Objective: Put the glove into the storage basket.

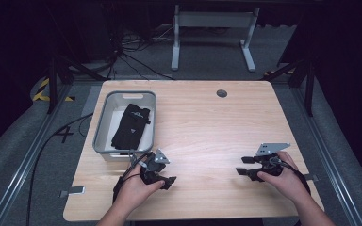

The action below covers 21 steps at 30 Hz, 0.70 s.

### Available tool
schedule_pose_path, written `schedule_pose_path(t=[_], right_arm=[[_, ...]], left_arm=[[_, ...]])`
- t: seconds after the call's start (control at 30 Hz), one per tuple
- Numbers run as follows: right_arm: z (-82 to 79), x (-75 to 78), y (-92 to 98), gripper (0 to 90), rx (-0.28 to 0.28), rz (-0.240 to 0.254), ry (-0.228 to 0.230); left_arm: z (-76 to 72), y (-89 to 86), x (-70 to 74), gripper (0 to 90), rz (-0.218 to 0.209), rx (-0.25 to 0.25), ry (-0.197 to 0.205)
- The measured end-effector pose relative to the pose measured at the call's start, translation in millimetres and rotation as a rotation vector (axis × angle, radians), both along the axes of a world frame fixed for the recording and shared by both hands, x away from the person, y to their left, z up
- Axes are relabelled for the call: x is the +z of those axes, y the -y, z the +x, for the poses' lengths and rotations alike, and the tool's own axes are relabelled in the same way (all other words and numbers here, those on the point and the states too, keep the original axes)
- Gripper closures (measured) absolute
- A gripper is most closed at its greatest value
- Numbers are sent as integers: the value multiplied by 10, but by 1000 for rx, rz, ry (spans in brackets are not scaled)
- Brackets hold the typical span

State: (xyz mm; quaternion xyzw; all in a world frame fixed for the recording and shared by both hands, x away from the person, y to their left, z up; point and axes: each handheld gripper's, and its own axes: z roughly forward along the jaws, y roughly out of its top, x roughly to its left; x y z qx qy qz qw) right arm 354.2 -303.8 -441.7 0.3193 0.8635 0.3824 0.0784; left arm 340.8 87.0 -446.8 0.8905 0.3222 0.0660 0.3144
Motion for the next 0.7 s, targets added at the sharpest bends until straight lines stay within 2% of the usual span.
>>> schedule_pose_path(t=[0.07,0.17,0.3,0.37,0.47,0.7], right_arm=[[-2,-76,-54,440,11,-6,-14],[-4,-131,-114,437,28,-37,2],[-16,-112,-117,430,24,-21,18],[-16,-114,-115,428,21,-23,22],[-12,-126,-120,425,21,-26,16],[-7,-119,-113,420,16,-23,20]], left_arm=[[-4,28,-37,335,-17,-12,-26],[-20,73,-79,331,-20,-26,-12],[-5,63,-108,320,-12,-33,-40],[0,53,-117,312,-18,-28,-30],[2,36,-117,301,-24,-17,-35],[2,19,-98,284,-34,3,-2]])
